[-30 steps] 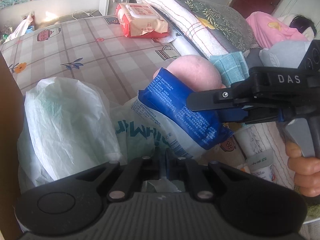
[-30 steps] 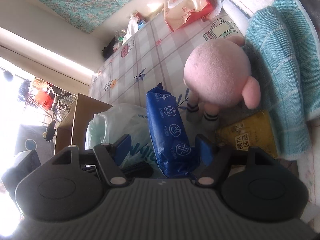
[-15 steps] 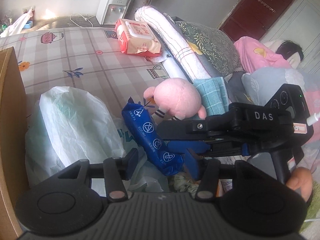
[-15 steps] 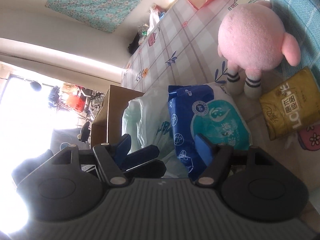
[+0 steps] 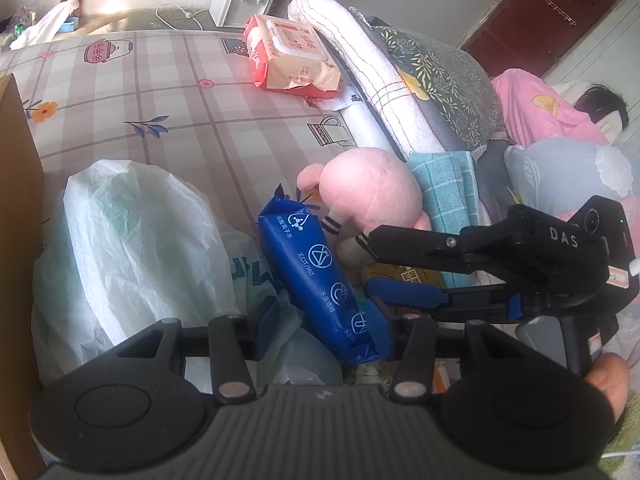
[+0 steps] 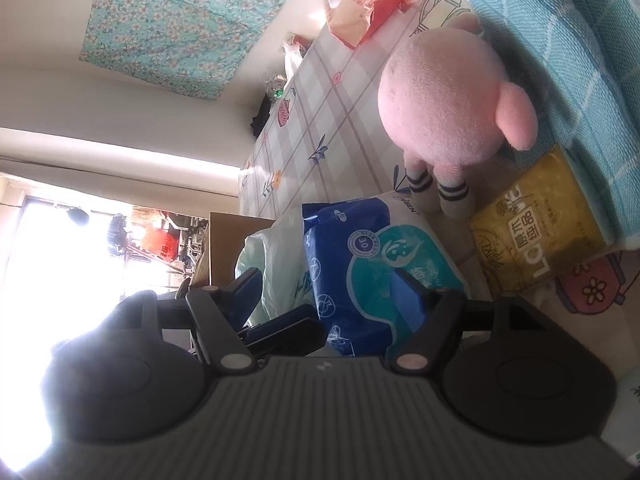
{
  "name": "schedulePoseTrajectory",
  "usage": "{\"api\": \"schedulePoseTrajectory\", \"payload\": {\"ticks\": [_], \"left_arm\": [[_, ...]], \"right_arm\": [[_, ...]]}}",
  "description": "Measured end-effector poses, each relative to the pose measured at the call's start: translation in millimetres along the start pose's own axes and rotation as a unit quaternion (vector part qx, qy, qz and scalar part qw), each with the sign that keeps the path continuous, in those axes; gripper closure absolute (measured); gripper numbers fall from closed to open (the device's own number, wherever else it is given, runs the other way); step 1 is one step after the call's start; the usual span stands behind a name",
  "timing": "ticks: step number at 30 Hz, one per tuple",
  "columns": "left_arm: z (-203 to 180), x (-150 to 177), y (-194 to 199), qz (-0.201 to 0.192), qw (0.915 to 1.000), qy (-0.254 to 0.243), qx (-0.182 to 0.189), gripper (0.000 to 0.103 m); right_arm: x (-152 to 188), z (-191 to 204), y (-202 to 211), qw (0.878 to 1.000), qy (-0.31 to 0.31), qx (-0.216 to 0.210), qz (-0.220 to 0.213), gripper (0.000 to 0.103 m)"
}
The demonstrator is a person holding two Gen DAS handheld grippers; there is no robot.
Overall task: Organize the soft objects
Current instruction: 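Reach the left tool to the blue-and-teal diaper pack and close on it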
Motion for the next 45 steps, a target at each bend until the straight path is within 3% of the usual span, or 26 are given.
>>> {"api": "schedulePoseTrajectory", "payload": {"ticks": [10, 14, 24, 34, 45], "left_arm": [[-3.2, -3.0, -15.1, 0.005, 0.9999, 0.007, -0.005, 0.054], [-1.4, -1.3, -23.6, 0.012, 0.9998, -0.001, -0.018, 0.062], [10.1, -0.1, -27.7, 0.017, 0.9997, 0.004, -0.017, 0.066], [13.1, -0.9, -28.0, 0.007, 0.9999, 0.007, -0.002, 0.069], [-8.4, -10.2, 16.6, -0.045, 0.9986, -0.027, 0.007, 0.071]], "right_arm": [[-10.4, -17.9, -32.2, 0.998, 0.012, 0.063, 0.007, 0.032], [-15.4, -14.2, -45.3, 0.997, 0.017, 0.072, 0.013, 0.032], [-23.4, -9.3, -66.4, 0.991, 0.060, 0.115, 0.034, 0.027], [-20.4, -0.5, -76.9, 0.991, 0.060, 0.107, 0.046, 0.023], [-10.6, 39.5, -15.0, 0.995, 0.068, 0.066, -0.002, 0.023]]}}
Point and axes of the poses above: each gripper's, at about its wrist camera, not at the fingertips, and y roughly against the way its jaws point, z to its left, x to its underside, the point moved 6 cm from there along -y, roughly the way its jaws point, and after that the axes turned 14 degrees about -z, right-handed, at the moved point
